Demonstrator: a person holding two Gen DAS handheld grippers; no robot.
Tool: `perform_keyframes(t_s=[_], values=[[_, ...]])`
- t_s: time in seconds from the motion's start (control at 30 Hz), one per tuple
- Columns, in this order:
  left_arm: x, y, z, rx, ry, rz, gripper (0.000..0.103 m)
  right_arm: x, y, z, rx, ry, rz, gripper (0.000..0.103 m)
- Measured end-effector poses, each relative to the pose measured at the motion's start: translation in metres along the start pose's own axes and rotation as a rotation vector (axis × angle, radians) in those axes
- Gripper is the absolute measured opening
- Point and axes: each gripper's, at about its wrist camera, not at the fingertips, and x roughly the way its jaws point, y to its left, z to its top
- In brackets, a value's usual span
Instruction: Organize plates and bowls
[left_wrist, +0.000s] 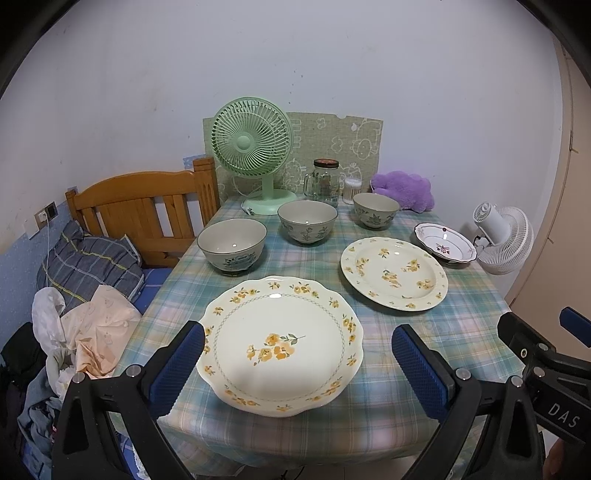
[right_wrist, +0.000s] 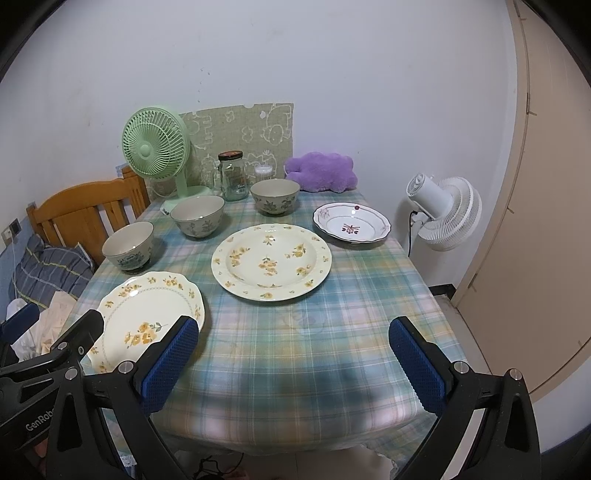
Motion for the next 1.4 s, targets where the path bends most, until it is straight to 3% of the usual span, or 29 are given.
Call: perform_keyframes(t_s=[1.4], values=[[-0.0046, 0.0002, -0.0015, 0.001, -0.005, 0.004, 0.101, -0.0065, 0.0017, -0.0035, -0.008, -0.008, 0.001, 0.103]])
